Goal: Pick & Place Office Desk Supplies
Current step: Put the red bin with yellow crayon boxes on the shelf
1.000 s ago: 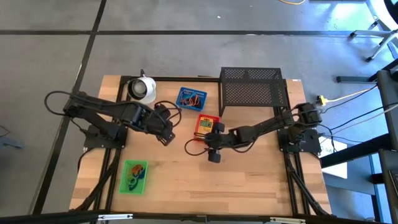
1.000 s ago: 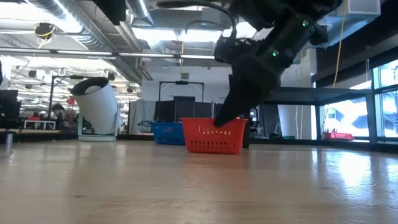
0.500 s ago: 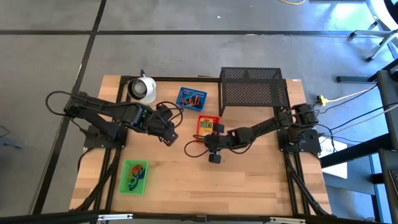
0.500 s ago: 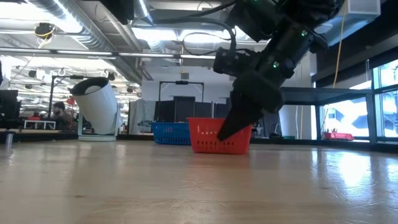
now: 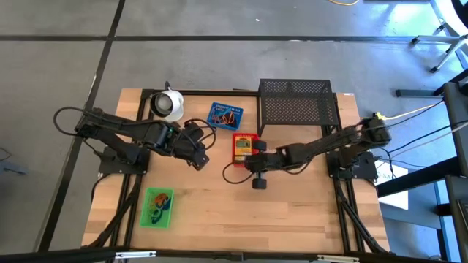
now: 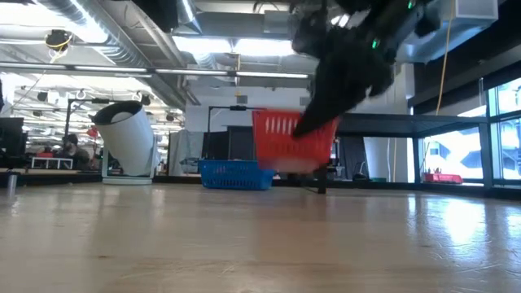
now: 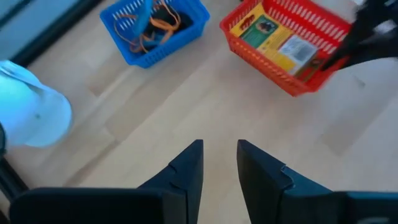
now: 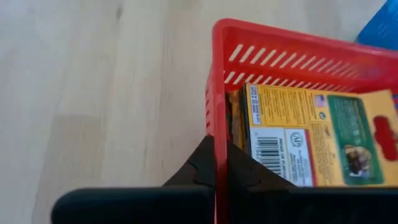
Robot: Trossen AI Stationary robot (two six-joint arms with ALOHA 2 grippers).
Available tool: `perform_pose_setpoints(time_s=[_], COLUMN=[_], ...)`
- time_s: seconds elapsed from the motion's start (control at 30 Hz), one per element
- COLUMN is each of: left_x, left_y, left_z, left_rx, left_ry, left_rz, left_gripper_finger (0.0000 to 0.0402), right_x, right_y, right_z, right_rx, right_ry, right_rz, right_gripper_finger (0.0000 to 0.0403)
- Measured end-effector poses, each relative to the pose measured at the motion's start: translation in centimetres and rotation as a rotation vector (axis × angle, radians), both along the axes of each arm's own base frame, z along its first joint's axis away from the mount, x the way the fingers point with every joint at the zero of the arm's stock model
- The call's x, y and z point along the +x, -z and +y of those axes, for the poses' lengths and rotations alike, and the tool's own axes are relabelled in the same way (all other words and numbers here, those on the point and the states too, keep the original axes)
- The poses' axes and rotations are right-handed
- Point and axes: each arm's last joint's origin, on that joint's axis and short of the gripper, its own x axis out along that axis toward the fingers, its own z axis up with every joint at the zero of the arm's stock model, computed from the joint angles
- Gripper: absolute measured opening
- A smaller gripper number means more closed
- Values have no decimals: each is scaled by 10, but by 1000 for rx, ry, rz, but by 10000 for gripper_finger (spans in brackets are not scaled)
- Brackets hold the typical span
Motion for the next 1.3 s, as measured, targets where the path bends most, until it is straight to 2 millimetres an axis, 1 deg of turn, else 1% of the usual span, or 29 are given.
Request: perform_pose_setpoints(time_s=[0.17, 0.3, 0.47, 0.57, 0.77, 0.87, 1.0, 1.17, 1.3], left_x=[0, 0, 0, 0, 0, 0, 0, 0, 0], left_y=[0, 0, 0, 0, -1, -2, -3, -6, -8], left_z=[1, 1, 1, 1, 3, 4, 6, 9, 15], left_rx=[38, 34, 31, 24, 81, 125, 215, 394, 521], left_ry=[-10, -22, -30, -47, -68, -81, -93, -17, 34], left_rz=[-5, -8, -11, -18, -36, -48, -62, -13, 48], left_gripper_finger=[90, 90, 90, 90, 90, 90, 90, 90, 90], right_x=[-12, -29, -59, -82, -129, -147, -165, -179, -191], right_y=[-37, -68, -102, -114, -126, -127, -129, -127, -122], right_z=[-3, -6, -14, -25, -50, -62, -83, -102, -114], right_rx=[-48, -41, -65, -95, -142, -168, -215, -225, -186], right_ry=[-75, -106, -98, -72, -23, 3, 63, 133, 160], right_rz=[-94, -176, -226, -181, -39, 36, 102, 196, 307], right_gripper_finger=[3, 2, 2, 1, 1, 1, 2, 3, 4])
